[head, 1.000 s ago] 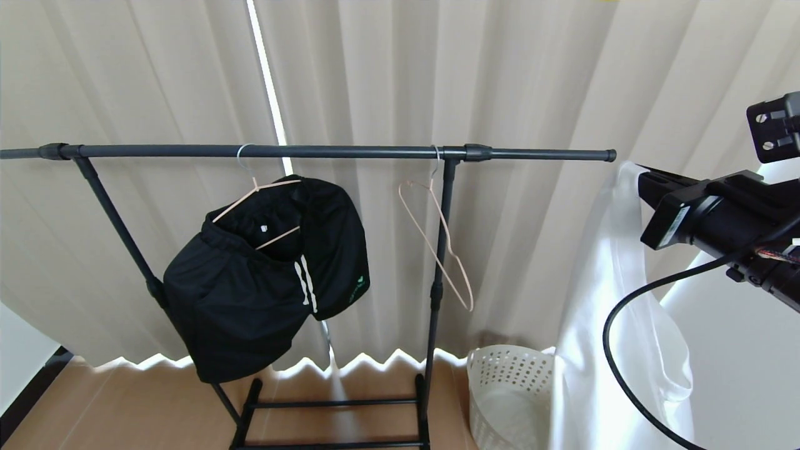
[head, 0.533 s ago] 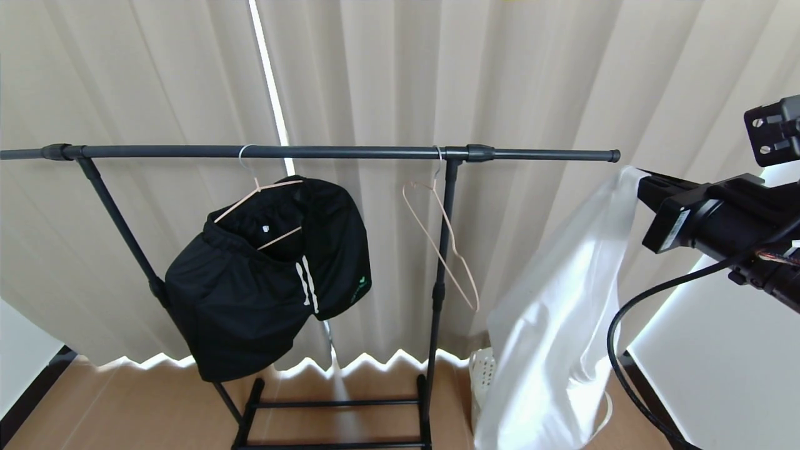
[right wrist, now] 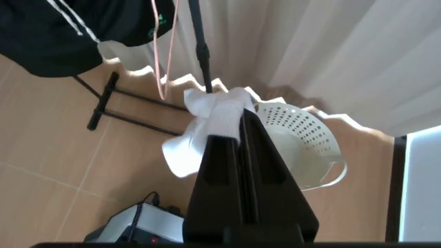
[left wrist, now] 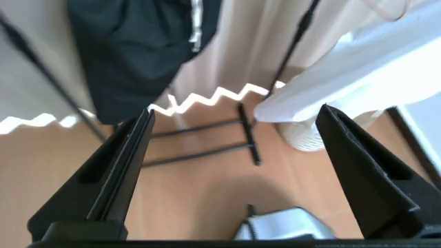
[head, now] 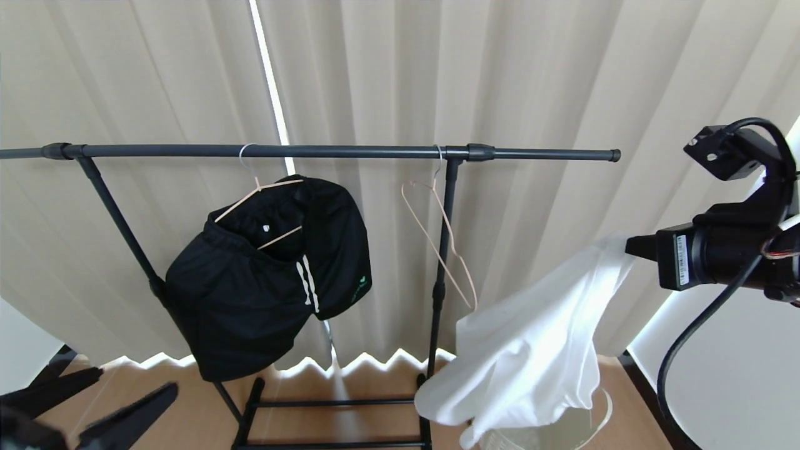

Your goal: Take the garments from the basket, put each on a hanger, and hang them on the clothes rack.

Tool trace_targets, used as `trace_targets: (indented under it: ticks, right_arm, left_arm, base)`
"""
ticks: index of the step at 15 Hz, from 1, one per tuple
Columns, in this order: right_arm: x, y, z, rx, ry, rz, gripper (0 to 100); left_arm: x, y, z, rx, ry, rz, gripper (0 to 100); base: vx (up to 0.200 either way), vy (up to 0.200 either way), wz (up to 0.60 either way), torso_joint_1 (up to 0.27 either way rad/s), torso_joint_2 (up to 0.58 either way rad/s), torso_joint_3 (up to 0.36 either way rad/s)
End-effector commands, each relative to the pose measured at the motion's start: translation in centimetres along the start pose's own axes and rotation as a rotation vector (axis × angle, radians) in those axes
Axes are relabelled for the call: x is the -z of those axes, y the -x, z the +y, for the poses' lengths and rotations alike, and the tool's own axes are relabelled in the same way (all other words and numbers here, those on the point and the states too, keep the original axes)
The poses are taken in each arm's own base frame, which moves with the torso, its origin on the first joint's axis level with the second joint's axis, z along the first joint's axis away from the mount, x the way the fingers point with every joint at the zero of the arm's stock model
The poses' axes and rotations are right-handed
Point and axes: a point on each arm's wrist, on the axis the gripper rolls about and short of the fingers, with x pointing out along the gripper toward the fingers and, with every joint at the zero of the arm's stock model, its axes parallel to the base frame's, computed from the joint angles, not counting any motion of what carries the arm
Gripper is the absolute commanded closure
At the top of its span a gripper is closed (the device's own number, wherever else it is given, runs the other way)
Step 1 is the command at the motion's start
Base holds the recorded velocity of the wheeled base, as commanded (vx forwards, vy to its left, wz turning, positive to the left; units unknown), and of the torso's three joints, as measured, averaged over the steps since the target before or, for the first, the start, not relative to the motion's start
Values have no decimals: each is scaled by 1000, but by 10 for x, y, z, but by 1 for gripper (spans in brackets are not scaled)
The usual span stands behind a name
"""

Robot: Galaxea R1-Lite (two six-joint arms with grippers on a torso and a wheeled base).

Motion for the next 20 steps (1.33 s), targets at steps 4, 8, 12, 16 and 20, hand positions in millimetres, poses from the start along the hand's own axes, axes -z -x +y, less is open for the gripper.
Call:
trace_targets:
  ticks: [4, 8, 12, 16, 20]
  right_arm:
    - [8, 37, 40, -200, -21, -44, 100]
    - [14, 41, 82, -398, -89, -33, 100]
    - [15, 10, 103, -310, -113, -101, 100]
    - [27, -9, 131, -341, -132, -57, 100]
    - [29, -29, 173, -313, -80, -134, 100]
  left_arm:
    - [-37, -143, -106, 165, 37, 220, 0]
    - [-31, -139, -116, 222, 31, 194, 0]
    - [-38, -113, -125, 311, 33, 115, 0]
    - [-24, -91, -119, 356, 25, 99, 0]
    - [-19, -89, -116, 356, 30, 77, 0]
  base:
    - [0, 0, 0, 0, 0, 0]
    - [0, 0, 0, 0, 0, 0]
    - [0, 0, 0, 0, 0, 0]
    - [0, 0, 0, 0, 0, 0]
    - [0, 0, 0, 0, 0, 0]
